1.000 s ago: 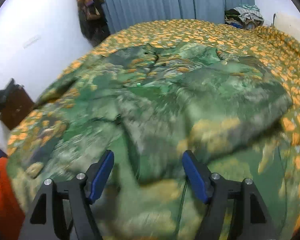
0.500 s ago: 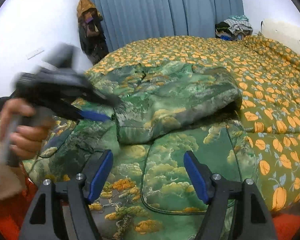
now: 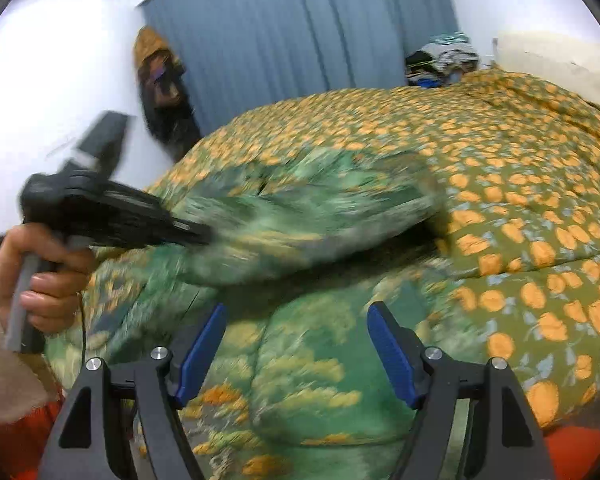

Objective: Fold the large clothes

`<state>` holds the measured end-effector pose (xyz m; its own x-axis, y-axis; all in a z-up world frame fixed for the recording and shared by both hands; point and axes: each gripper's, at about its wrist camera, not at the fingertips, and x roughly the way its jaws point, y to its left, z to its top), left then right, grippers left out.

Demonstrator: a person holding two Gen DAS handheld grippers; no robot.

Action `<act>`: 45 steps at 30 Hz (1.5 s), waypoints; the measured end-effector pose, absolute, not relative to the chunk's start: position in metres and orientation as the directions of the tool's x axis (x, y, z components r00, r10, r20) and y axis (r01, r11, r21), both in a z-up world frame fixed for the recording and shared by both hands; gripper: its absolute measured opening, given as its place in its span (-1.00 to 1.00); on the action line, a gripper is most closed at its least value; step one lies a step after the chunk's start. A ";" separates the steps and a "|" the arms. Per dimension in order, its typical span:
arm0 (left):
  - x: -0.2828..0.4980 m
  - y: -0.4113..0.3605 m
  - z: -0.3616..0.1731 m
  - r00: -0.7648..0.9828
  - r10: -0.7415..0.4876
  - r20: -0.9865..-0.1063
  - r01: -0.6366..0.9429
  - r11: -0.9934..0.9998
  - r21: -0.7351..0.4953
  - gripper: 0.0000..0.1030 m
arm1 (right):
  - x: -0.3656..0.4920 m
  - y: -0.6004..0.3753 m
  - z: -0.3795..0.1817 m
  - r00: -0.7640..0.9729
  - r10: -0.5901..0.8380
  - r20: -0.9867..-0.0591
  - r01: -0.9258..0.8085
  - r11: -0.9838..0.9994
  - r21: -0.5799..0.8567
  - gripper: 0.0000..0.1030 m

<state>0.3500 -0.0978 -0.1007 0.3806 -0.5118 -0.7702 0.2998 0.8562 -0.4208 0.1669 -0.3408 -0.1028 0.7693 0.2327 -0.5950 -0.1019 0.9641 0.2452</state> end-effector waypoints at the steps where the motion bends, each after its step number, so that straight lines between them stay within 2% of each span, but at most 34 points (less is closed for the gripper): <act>1: 0.361 -0.090 -0.094 0.414 -0.491 -0.766 0.297 0.869 -0.396 -0.87 | 0.174 -0.348 -0.101 0.773 0.218 -0.596 -0.085 0.966 0.243 0.45; 4: 0.391 -0.068 -0.097 0.470 -0.428 -0.772 0.260 0.903 -0.343 -0.87 | 0.212 -0.370 -0.093 0.772 0.167 -0.613 -0.042 0.976 0.214 0.45; 7: 0.422 -0.048 -0.129 0.480 -0.351 -0.804 0.186 0.936 -0.298 -0.87 | 0.265 -0.383 -0.084 0.764 0.142 -0.630 -0.050 0.986 0.161 0.44; 9: 0.434 -0.040 -0.159 0.456 -0.324 -0.829 0.141 0.946 -0.292 -0.86 | 0.304 -0.389 -0.080 0.755 0.138 -0.642 -0.050 0.987 0.154 0.37; 11: 0.436 -0.033 -0.183 0.437 -0.332 -0.836 0.114 0.942 -0.314 -0.86 | 0.344 -0.393 -0.082 0.737 0.172 -0.654 -0.054 0.979 0.196 0.29; 14: 0.428 -0.026 -0.201 0.438 -0.342 -0.832 0.109 0.938 -0.328 -0.83 | 0.386 -0.393 -0.093 0.723 0.251 -0.644 -0.083 0.957 0.280 0.29; 17: 0.424 -0.023 -0.214 0.440 -0.341 -0.831 0.109 0.939 -0.327 -0.78 | 0.428 -0.381 -0.127 0.667 0.290 -0.687 -0.111 0.950 0.293 0.29; 20: 0.421 -0.020 -0.224 0.443 -0.356 -0.822 0.107 0.932 -0.346 -0.68 | 0.456 -0.373 -0.192 0.517 0.266 -0.814 -0.081 0.961 0.263 0.24; 21: 0.420 -0.020 -0.225 0.444 -0.359 -0.821 0.105 0.931 -0.351 -0.68 | 0.459 -0.369 -0.211 0.471 0.251 -0.846 -0.089 0.967 0.237 0.24; 22: 0.419 -0.019 -0.227 0.447 -0.361 -0.818 0.106 0.930 -0.353 -0.68 | 0.457 -0.366 -0.214 0.487 0.240 -0.839 -0.108 0.971 0.215 0.24; 25: 0.417 -0.016 -0.229 0.458 -0.376 -0.806 0.113 0.924 -0.367 -0.67 | 0.462 -0.361 -0.195 0.464 0.214 -0.860 -0.117 0.977 0.180 0.24; 30: 0.415 -0.014 -0.234 0.480 -0.392 -0.785 0.112 0.914 -0.389 -0.65 | 0.473 -0.349 -0.133 0.616 0.242 -0.750 -0.164 0.970 0.178 0.24; 33: 0.410 -0.012 -0.233 0.489 -0.382 -0.784 0.116 0.919 -0.376 -0.64 | 0.498 -0.341 -0.151 0.592 0.254 -0.765 -0.144 0.967 0.210 0.25; 36: 0.408 -0.010 -0.236 0.498 -0.376 -0.781 0.118 0.922 -0.369 -0.62 | 0.517 -0.336 -0.209 0.461 0.231 -0.857 -0.078 0.972 0.220 0.26; 39: 0.402 -0.006 -0.237 0.503 -0.377 -0.778 0.117 0.921 -0.371 -0.62 | 0.503 -0.326 -0.203 0.510 0.193 -0.838 -0.109 0.981 0.160 0.28; 45: 0.400 -0.007 -0.238 0.514 -0.372 -0.773 0.117 0.923 -0.366 -0.62 | 0.436 -0.327 -0.181 0.469 0.229 -0.853 -0.222 0.965 0.137 0.28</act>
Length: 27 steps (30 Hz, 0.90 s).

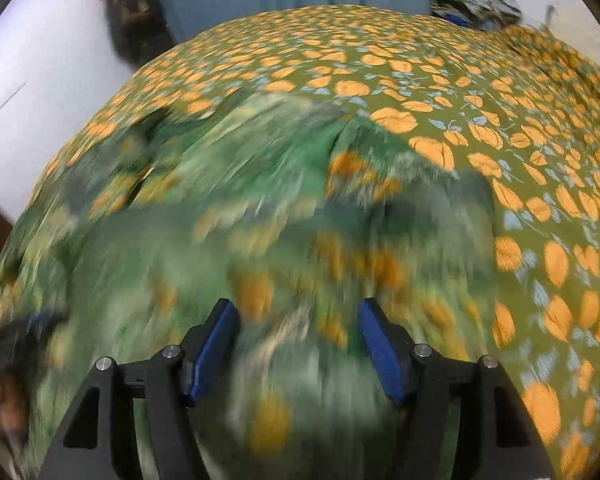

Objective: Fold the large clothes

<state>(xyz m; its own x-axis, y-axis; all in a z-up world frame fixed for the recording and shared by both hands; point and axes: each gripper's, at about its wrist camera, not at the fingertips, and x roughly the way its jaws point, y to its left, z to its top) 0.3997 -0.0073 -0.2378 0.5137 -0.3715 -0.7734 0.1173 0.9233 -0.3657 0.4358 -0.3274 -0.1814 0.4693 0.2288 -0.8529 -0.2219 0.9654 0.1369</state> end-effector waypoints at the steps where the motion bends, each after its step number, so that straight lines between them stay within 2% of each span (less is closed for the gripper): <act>1: 0.399 -0.008 -0.238 0.515 -0.368 -0.774 0.118 0.925 -0.361 -0.62 | 0.422 -0.330 -0.180 0.463 0.235 -0.854 -0.229 0.963 0.141 0.28; 6: 0.400 -0.012 -0.238 0.513 -0.351 -0.783 0.116 0.932 -0.342 -0.62 | 0.404 -0.340 -0.193 0.442 0.221 -0.869 -0.169 0.972 0.161 0.28; 11: 0.403 -0.016 -0.235 0.506 -0.331 -0.797 0.109 0.941 -0.321 -0.61 | 0.416 -0.319 -0.208 0.452 0.131 -0.882 -0.143 0.987 0.073 0.31; 13: 0.400 -0.015 -0.229 0.502 -0.320 -0.804 0.100 0.944 -0.313 -0.53 | 0.412 -0.316 -0.204 0.469 0.116 -0.876 -0.129 0.990 0.062 0.31; 14: 0.397 -0.014 -0.225 0.503 -0.310 -0.807 0.095 0.948 -0.305 -0.47 | 0.407 -0.317 -0.199 0.489 0.116 -0.864 -0.126 0.990 0.062 0.31; 16: 0.384 -0.012 -0.215 0.517 -0.280 -0.809 0.087 0.957 -0.275 0.03 | 0.387 -0.323 -0.185 0.530 0.148 -0.835 -0.141 0.986 0.085 0.32; 18: 0.361 -0.010 -0.208 0.517 -0.272 -0.812 0.128 0.962 -0.241 0.36 | 0.362 -0.339 -0.173 0.547 0.205 -0.812 -0.159 0.977 0.140 0.32; 23: 0.298 0.004 -0.206 0.488 -0.249 -0.836 0.256 0.957 -0.135 0.44 | 0.292 -0.382 -0.177 0.495 0.214 -0.842 -0.111 0.977 0.183 0.39; 26: 0.266 0.023 -0.193 0.481 -0.254 -0.839 0.250 0.957 -0.146 0.59 | 0.256 -0.386 -0.165 0.534 0.185 -0.825 -0.089 0.983 0.163 0.39; 27: 0.262 0.028 -0.190 0.484 -0.250 -0.839 0.241 0.959 -0.147 0.70 | 0.242 -0.386 -0.159 0.562 0.182 -0.807 -0.077 0.983 0.168 0.39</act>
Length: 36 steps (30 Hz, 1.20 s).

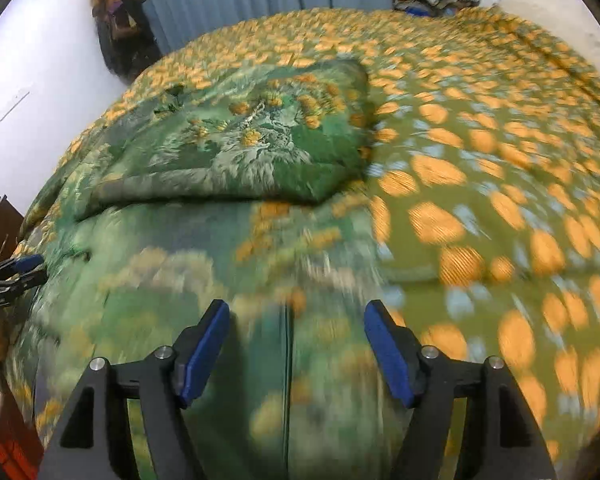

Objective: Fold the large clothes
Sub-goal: 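Grasp the jacket side edge with the left tool and fold it over the sleeves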

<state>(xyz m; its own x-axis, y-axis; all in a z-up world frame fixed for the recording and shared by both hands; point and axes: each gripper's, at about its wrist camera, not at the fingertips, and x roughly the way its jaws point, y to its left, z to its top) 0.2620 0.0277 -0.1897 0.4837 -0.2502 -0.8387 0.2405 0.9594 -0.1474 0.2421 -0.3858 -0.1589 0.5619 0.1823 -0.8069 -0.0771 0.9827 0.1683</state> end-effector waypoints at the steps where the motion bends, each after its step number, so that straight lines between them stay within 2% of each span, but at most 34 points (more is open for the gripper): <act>1: 0.257 0.035 -0.186 0.490 -0.243 -0.837 0.226 0.963 -0.147 0.80 | 0.228 -0.384 -0.153 0.598 0.178 -0.782 -0.063 0.983 0.175 0.39; 5: 0.250 0.074 -0.175 0.538 -0.154 -0.828 0.123 0.987 -0.103 0.83 | 0.196 -0.367 -0.143 0.693 0.140 -0.707 -0.016 0.984 0.179 0.43; 8: 0.255 0.111 -0.177 0.545 -0.100 -0.832 0.026 0.994 -0.102 0.83 | 0.196 -0.344 -0.139 0.702 0.150 -0.696 -0.089 0.988 0.123 0.43; 10: 0.262 0.139 -0.175 0.558 -0.093 -0.825 -0.052 0.988 -0.146 0.83 | 0.194 -0.329 -0.138 0.709 0.150 -0.689 -0.140 0.988 0.071 0.43; 17: 0.292 0.271 -0.182 0.644 -0.136 -0.753 -0.347 0.825 -0.446 0.83 | 0.187 -0.282 -0.148 0.676 0.196 -0.711 -0.281 0.960 -0.004 0.43; 23: 0.319 0.351 -0.229 0.650 -0.120 -0.750 -0.552 0.605 -0.574 0.83 | 0.189 -0.260 -0.158 0.653 0.201 -0.730 -0.326 0.945 -0.031 0.43; 27: 0.330 0.376 -0.252 0.664 -0.112 -0.739 -0.618 0.476 -0.626 0.79 | 0.195 -0.253 -0.170 0.618 0.205 -0.759 -0.334 0.943 -0.017 0.43; 29: 0.330 0.385 -0.252 0.676 -0.069 -0.733 -0.637 0.444 -0.630 0.55 | 0.197 -0.252 -0.172 0.616 0.205 -0.761 -0.333 0.943 -0.015 0.43; 30: 0.330 0.389 -0.252 0.679 -0.048 -0.732 -0.649 0.427 -0.630 0.26 | 0.198 -0.251 -0.173 0.615 0.206 -0.761 -0.333 0.943 -0.014 0.43; 31: 0.329 0.391 -0.253 0.683 -0.035 -0.729 -0.655 0.413 -0.633 -0.14 | 0.200 -0.251 -0.174 0.614 0.208 -0.762 -0.334 0.942 -0.012 0.44; 33: 0.331 0.396 -0.254 0.677 -0.025 -0.736 -0.662 0.415 -0.624 -0.61 | 0.202 -0.251 -0.175 0.612 0.212 -0.762 -0.336 0.942 -0.008 0.44; 34: 0.332 0.396 -0.251 0.673 -0.019 -0.740 -0.662 0.432 -0.613 -0.72 | 0.203 -0.251 -0.176 0.612 0.215 -0.761 -0.337 0.942 -0.004 0.45; 36: 0.334 0.387 -0.235 0.655 0.024 -0.755 -0.662 0.499 -0.559 -0.78 | 0.203 -0.252 -0.176 0.612 0.221 -0.759 -0.337 0.942 0.003 0.45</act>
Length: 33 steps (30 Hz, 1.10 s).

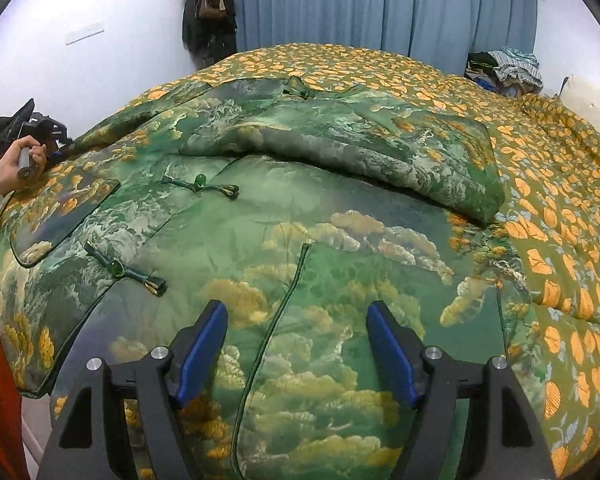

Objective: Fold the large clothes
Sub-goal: 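Grasp the jacket side edge with the left tool and fold it over the sleeves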

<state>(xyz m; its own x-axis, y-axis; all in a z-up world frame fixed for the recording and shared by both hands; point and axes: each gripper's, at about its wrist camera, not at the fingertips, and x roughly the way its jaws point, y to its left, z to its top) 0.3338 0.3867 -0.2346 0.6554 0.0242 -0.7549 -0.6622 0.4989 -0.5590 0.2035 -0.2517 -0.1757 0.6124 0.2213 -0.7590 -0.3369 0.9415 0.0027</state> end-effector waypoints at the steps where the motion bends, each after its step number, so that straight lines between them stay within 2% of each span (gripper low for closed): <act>1: 0.337 0.380 -0.224 0.642 0.061 -0.764 -0.662 0.546 -0.513 -0.81 | 0.204 -0.252 -0.176 0.612 0.224 -0.758 -0.336 0.942 0.007 0.45; 3: 0.348 0.355 -0.189 0.625 0.165 -0.763 -0.639 0.670 -0.378 -0.82 | 0.203 -0.253 -0.176 0.612 0.231 -0.756 -0.337 0.941 0.015 0.45; 6: 0.364 0.299 -0.129 0.680 0.263 -0.684 -0.524 0.827 -0.203 -0.82 | 0.202 -0.254 -0.176 0.611 0.238 -0.755 -0.341 0.940 0.021 0.45; 8: 0.372 0.256 -0.095 0.737 0.287 -0.612 -0.428 0.899 -0.094 -0.82 | 0.201 -0.255 -0.175 0.610 0.246 -0.754 -0.342 0.939 0.030 0.45; 10: 0.376 0.199 -0.065 0.805 0.257 -0.535 -0.294 0.956 0.018 -0.82 | 0.199 -0.256 -0.174 0.608 0.256 -0.751 -0.343 0.938 0.042 0.45; 13: 0.381 0.124 -0.049 0.862 0.175 -0.475 -0.120 0.982 0.143 -0.82 | 0.197 -0.258 -0.172 0.609 0.266 -0.748 -0.342 0.938 0.055 0.45; 16: 0.384 0.053 -0.055 0.877 0.084 -0.472 0.032 0.972 0.232 -0.82 | 0.195 -0.262 -0.171 0.610 0.273 -0.744 -0.341 0.938 0.065 0.45; 18: 0.386 0.008 -0.076 0.862 0.037 -0.506 0.117 0.956 0.270 -0.79 | 0.193 -0.264 -0.170 0.611 0.278 -0.741 -0.339 0.938 0.073 0.45; 20: 0.391 -0.027 -0.106 0.820 -0.001 -0.572 0.207 0.933 0.294 -0.61 | 0.193 -0.267 -0.169 0.613 0.278 -0.740 -0.333 0.940 0.077 0.45; 21: 0.392 -0.041 -0.115 0.804 -0.004 -0.595 0.231 0.923 0.307 -0.33 | 0.193 -0.269 -0.168 0.613 0.278 -0.740 -0.329 0.941 0.081 0.45; 22: 0.392 -0.058 -0.138 0.768 -0.008 -0.640 0.283 0.901 0.328 0.07 | 0.193 -0.271 -0.168 0.614 0.279 -0.738 -0.325 0.942 0.085 0.45; 24: 0.384 -0.074 -0.166 0.724 -0.006 -0.690 0.340 0.873 0.349 0.40 | 0.194 -0.277 -0.165 0.618 0.278 -0.735 -0.313 0.945 0.094 0.45; 28: 0.353 -0.074 -0.182 0.666 -0.029 -0.745 0.402 0.856 0.326 0.44 | 0.196 -0.286 -0.162 0.618 0.280 -0.735 -0.303 0.947 0.105 0.45; 30: 0.341 -0.057 -0.173 0.636 -0.087 -0.766 0.409 0.880 0.240 0.54 | 0.202 -0.287 -0.158 0.604 0.282 -0.745 -0.305 0.946 0.110 0.45; 33: 0.330 -0.023 -0.159 0.615 -0.154 -0.774 0.370 0.922 0.111 0.66 | 0.233 -0.279 -0.136 0.575 0.359 -0.735 -0.327 0.925 0.196 0.45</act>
